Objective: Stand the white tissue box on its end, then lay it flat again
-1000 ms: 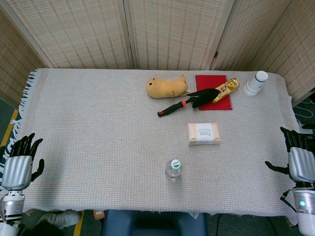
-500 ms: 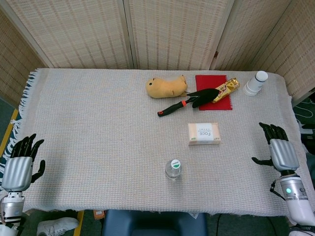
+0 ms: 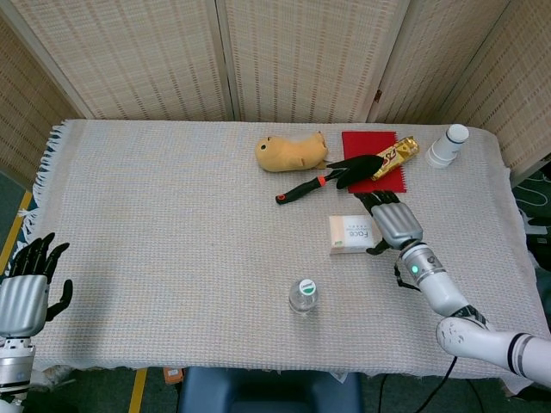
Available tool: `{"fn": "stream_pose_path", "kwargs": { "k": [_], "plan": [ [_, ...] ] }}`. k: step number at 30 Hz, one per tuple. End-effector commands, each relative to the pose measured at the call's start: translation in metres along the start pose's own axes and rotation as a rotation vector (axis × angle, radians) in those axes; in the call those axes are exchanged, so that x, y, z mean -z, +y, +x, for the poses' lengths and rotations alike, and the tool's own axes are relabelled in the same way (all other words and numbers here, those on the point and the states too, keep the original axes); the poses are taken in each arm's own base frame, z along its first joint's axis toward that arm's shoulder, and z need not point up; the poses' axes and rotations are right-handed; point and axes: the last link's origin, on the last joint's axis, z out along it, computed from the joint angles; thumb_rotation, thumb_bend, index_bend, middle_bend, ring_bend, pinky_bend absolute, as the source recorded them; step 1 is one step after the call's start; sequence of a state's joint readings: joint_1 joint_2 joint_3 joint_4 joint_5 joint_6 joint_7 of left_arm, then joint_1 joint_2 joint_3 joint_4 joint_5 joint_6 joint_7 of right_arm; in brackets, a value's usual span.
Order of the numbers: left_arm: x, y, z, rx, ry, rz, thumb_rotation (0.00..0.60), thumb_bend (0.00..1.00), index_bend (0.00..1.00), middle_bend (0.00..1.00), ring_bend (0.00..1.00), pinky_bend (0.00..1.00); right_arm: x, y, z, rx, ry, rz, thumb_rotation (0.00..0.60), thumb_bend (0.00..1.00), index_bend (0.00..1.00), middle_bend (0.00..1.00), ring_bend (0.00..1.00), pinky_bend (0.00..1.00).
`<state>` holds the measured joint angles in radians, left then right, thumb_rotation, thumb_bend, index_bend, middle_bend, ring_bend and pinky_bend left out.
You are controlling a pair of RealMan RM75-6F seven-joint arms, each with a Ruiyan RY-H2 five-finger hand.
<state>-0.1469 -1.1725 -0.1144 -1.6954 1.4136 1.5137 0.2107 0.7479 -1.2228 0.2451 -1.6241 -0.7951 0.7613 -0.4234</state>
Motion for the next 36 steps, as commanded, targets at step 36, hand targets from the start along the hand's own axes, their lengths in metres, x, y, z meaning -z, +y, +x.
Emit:
{"fn": "stream_pose_path", "kwargs": {
  "k": [36],
  "plan": [
    [-0.005,-0.009,0.005,0.046,-0.003,0.021,0.600,0.48,0.16,0.00,0.00,0.09,-0.057,-0.037,-0.051,0.027,-0.131,-0.065,0.600,0.00,0.30,0.25,0.16,0.00]
  ]
}}
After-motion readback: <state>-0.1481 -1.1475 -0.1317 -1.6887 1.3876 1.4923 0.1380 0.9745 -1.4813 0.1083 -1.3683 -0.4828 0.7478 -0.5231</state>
